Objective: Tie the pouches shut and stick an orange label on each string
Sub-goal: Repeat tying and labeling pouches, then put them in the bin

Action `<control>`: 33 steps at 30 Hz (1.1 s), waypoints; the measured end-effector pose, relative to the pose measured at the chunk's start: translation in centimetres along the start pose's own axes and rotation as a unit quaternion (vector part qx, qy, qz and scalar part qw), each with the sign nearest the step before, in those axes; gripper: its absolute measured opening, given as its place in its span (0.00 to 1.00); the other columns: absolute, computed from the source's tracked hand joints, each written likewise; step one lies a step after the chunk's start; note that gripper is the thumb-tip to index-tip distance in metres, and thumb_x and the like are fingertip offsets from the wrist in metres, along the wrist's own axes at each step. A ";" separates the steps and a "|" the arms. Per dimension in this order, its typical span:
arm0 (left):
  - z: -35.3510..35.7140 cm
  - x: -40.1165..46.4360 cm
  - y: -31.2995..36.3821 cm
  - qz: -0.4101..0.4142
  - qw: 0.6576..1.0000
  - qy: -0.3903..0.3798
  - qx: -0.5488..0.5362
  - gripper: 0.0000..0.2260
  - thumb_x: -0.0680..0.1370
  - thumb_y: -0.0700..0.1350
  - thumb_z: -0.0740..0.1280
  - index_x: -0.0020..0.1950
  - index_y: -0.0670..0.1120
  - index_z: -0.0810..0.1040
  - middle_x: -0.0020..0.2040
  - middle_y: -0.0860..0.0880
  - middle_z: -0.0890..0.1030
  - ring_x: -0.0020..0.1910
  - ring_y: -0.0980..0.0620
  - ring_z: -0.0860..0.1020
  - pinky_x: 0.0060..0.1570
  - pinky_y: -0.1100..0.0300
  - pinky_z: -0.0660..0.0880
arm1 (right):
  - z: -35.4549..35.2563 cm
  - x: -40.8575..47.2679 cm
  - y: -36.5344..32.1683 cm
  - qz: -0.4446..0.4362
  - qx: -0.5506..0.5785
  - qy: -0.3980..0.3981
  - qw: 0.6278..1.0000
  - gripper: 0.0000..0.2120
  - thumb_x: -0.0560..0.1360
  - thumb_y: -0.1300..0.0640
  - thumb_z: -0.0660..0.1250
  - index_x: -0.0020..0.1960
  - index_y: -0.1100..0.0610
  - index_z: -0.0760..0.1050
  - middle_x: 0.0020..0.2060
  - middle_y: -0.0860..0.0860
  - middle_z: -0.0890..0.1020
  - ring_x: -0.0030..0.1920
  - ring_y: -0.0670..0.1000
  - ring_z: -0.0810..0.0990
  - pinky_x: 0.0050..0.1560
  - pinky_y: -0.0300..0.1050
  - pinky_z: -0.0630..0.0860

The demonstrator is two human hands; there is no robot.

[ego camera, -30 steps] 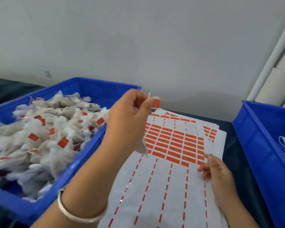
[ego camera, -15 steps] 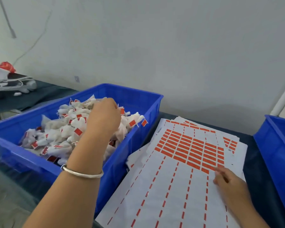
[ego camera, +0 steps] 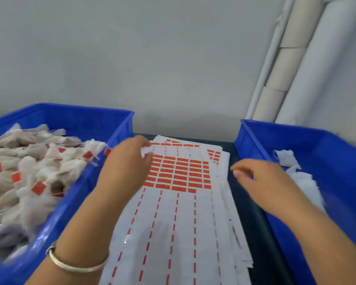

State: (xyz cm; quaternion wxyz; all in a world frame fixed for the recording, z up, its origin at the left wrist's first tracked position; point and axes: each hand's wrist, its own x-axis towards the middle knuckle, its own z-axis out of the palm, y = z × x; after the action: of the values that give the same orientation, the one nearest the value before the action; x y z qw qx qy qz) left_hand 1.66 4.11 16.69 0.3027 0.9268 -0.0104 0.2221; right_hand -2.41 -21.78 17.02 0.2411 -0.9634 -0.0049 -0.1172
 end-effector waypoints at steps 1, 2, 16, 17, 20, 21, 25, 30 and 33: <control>1.7 -0.3 0.6 0.017 0.998 -0.057 -0.006 0.12 0.77 0.48 0.65 0.61 0.52 0.74 0.57 0.51 0.78 0.45 0.58 0.72 0.42 0.65 0.69 | -1.6 0.3 0.9 0.017 -0.013 0.026 0.999 0.11 0.79 0.50 0.60 0.40 0.40 0.75 0.35 0.37 0.78 0.39 0.34 0.77 0.31 0.30 0.68; 3.4 -0.8 1.0 0.028 0.992 -0.121 -0.001 0.13 0.77 0.49 0.65 0.62 0.54 0.74 0.59 0.52 0.78 0.47 0.58 0.73 0.44 0.64 0.71 | -3.1 0.8 2.0 0.036 -0.024 0.039 0.998 0.12 0.79 0.53 0.59 0.41 0.40 0.76 0.38 0.39 0.80 0.42 0.39 0.78 0.36 0.35 0.72; 17.2 -3.2 -2.8 0.076 0.922 -0.353 0.139 0.29 0.75 0.67 0.55 0.74 0.61 0.53 0.77 0.55 0.47 0.76 0.50 0.44 0.70 0.40 0.38 | -4.4 6.2 19.8 0.202 -0.175 -0.097 0.959 0.20 0.79 0.63 0.58 0.68 0.50 0.73 0.62 0.57 0.75 0.45 0.52 0.76 0.35 0.39 0.67; 17.4 -3.2 -2.8 0.077 0.923 -0.349 0.147 0.30 0.75 0.67 0.54 0.74 0.61 0.53 0.77 0.56 0.47 0.76 0.50 0.44 0.70 0.40 0.39 | -4.0 6.3 20.1 0.200 -0.178 -0.101 0.958 0.21 0.79 0.65 0.56 0.67 0.49 0.74 0.61 0.58 0.75 0.42 0.52 0.75 0.36 0.40 0.70; 17.7 -3.5 -2.9 0.085 0.928 -0.324 0.164 0.30 0.74 0.68 0.53 0.74 0.61 0.52 0.77 0.56 0.48 0.76 0.51 0.45 0.70 0.40 0.41 | -3.6 6.4 20.6 0.201 -0.205 -0.093 0.953 0.15 0.78 0.63 0.60 0.58 0.50 0.80 0.57 0.56 0.77 0.46 0.53 0.77 0.45 0.47 0.77; 17.8 -3.7 -3.0 0.085 0.931 -0.315 0.163 0.29 0.74 0.68 0.52 0.74 0.62 0.52 0.77 0.57 0.48 0.76 0.51 0.46 0.71 0.41 0.41 | -3.7 6.3 20.6 0.198 -0.217 -0.086 0.952 0.11 0.78 0.60 0.63 0.55 0.50 0.81 0.55 0.54 0.78 0.46 0.53 0.77 0.46 0.48 0.77; 17.8 -4.1 -3.1 0.077 0.943 -0.287 0.149 0.29 0.74 0.68 0.53 0.73 0.62 0.55 0.77 0.58 0.49 0.76 0.53 0.48 0.71 0.43 0.41 | -4.2 5.8 20.4 0.205 -0.228 -0.057 0.950 0.09 0.78 0.52 0.65 0.55 0.50 0.82 0.52 0.50 0.82 0.48 0.52 0.79 0.45 0.46 0.77; 17.7 -4.2 -3.0 0.072 0.948 -0.281 0.131 0.28 0.74 0.68 0.54 0.73 0.61 0.57 0.77 0.58 0.51 0.76 0.54 0.49 0.72 0.44 0.41 | -4.6 5.5 20.1 0.237 -0.207 -0.032 0.949 0.09 0.79 0.53 0.64 0.52 0.49 0.83 0.50 0.48 0.83 0.42 0.48 0.77 0.36 0.41 0.71; 17.5 -4.2 -3.0 0.072 0.950 -0.276 0.130 0.28 0.74 0.68 0.54 0.73 0.62 0.58 0.76 0.59 0.52 0.76 0.55 0.50 0.72 0.45 0.41 | -4.5 5.3 19.8 0.233 -0.199 -0.028 0.951 0.06 0.75 0.53 0.70 0.39 0.49 0.81 0.45 0.46 0.83 0.39 0.45 0.77 0.33 0.39 0.69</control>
State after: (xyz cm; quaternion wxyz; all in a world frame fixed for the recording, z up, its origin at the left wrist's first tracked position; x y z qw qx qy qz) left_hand 5.44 -3.85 0.70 0.1485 0.9799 -0.1313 -0.0222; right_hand 3.08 -41.61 12.98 0.0653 -0.9690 0.2367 -0.0288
